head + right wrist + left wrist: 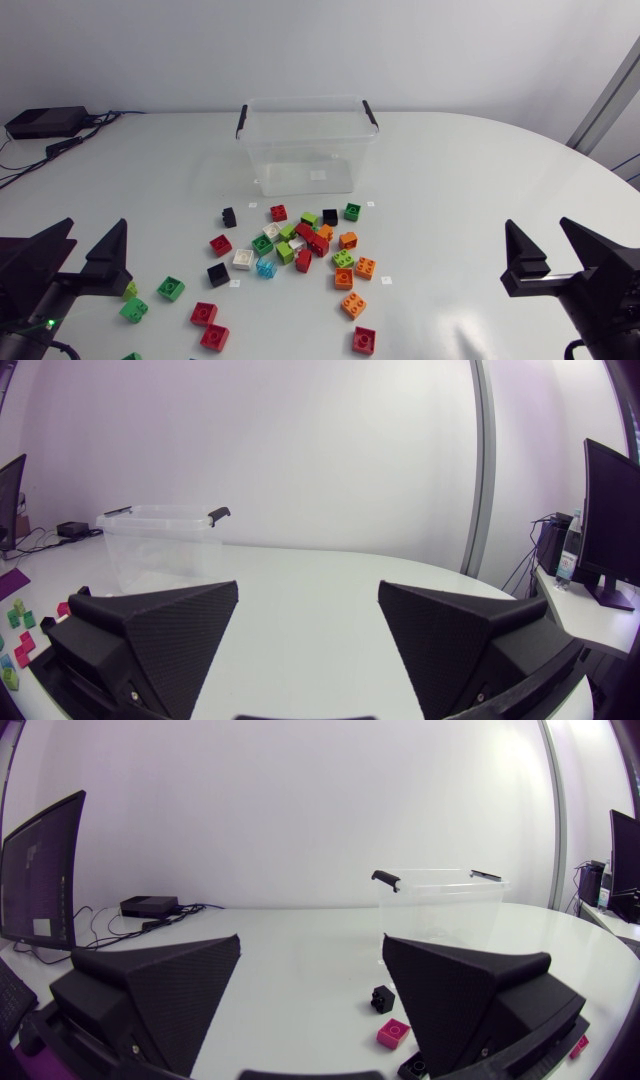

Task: Place the duplo bricks in the container

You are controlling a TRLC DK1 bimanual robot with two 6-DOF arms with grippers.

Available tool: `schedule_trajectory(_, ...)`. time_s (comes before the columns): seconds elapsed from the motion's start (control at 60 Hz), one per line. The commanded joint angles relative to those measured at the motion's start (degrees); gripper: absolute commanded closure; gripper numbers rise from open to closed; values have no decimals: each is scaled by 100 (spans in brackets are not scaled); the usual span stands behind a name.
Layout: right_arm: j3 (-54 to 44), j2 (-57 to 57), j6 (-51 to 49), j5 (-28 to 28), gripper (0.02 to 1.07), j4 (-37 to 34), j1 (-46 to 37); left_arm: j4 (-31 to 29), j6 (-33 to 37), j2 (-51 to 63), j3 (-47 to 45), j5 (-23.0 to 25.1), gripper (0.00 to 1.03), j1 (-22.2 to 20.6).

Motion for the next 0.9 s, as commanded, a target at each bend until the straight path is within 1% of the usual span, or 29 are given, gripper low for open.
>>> schedule_trajectory(0.0,-145,-34,-15,-21,6,71,19,-23,15,-47,-86,-8,4,-29)
schedule_trajectory(0.567,-145,-43,-15,5,6,106,-8,3,50,-56,-77,-8,4,-29)
schedule_trajectory(0.883,74,-16,-6,14,6,150,98,-225,173,102,529,-17,6,24)
